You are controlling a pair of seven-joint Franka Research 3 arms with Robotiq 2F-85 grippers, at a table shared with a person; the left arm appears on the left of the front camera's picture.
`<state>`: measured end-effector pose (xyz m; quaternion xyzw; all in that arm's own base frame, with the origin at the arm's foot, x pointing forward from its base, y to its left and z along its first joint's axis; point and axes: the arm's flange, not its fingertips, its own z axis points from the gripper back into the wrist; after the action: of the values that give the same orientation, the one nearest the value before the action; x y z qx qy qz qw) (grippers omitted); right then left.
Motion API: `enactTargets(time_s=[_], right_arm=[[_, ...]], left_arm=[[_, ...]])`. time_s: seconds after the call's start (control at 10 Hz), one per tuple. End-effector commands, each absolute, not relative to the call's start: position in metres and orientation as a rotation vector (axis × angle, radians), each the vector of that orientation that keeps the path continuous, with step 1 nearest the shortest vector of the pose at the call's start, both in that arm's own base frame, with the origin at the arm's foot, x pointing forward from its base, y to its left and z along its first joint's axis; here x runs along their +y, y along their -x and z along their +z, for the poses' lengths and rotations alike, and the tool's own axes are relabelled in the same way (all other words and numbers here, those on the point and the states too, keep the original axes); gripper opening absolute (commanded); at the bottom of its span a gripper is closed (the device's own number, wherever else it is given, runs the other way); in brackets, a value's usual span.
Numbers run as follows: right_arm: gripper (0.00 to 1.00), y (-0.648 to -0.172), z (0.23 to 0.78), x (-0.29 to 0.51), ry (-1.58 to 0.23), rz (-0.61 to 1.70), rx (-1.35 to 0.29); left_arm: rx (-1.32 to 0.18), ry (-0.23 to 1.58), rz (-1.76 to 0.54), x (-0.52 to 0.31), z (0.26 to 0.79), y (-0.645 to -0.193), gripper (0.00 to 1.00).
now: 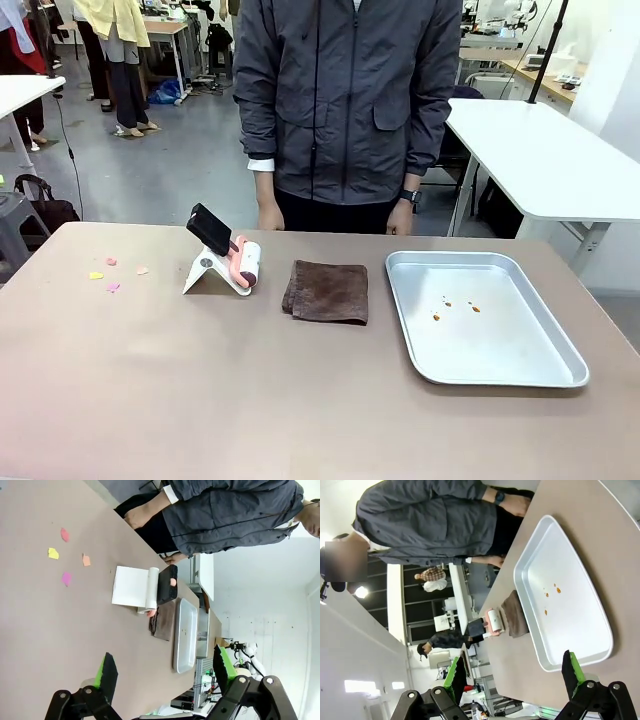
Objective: Clean the surface of the table.
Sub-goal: Hold the Lint Roller with your left hand and the towel with your right hand.
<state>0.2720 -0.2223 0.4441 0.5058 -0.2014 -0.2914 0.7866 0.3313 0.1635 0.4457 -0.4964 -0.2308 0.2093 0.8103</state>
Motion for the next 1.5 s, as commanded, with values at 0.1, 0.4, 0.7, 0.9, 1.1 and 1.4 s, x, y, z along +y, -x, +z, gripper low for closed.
enactTargets(time_s=[0.1, 0.4, 0.7, 0.9, 1.1, 1.4], right_arm=[[1.00, -0.271, 0.450, -0.220, -1.106, -0.623, -0.440], [1.00, -0.277, 0.464, -0.177, -0.893, -0.513, -0.515], [1.00, -0.316, 0.484, -0.090, -0.789, -0.268, -0.499], [1.00, -0.348, 0.484, -0.031, -0.719, -0.153, -0.441], [1.00, -0.378, 0.473, 0.051, -0.667, -0.088, -0.424], [1.00, -0.402, 0.441, 0.148, -0.684, -0.135, -0.360]], left_arm=[[-0.492, 1.070, 0.418, 0.169, 0.443, -0.326, 1.00], [-0.502, 1.035, 0.391, 0.160, 0.458, -0.337, 1.00], [-0.419, 1.007, 0.165, 0.145, 0.489, -0.390, 1.00], [-0.319, 0.951, 0.037, 0.105, 0.496, -0.430, 1.00], [-0.241, 0.873, -0.056, 0.034, 0.493, -0.467, 1.00], [-0.145, 0.771, -0.107, -0.033, 0.472, -0.491, 1.00]])
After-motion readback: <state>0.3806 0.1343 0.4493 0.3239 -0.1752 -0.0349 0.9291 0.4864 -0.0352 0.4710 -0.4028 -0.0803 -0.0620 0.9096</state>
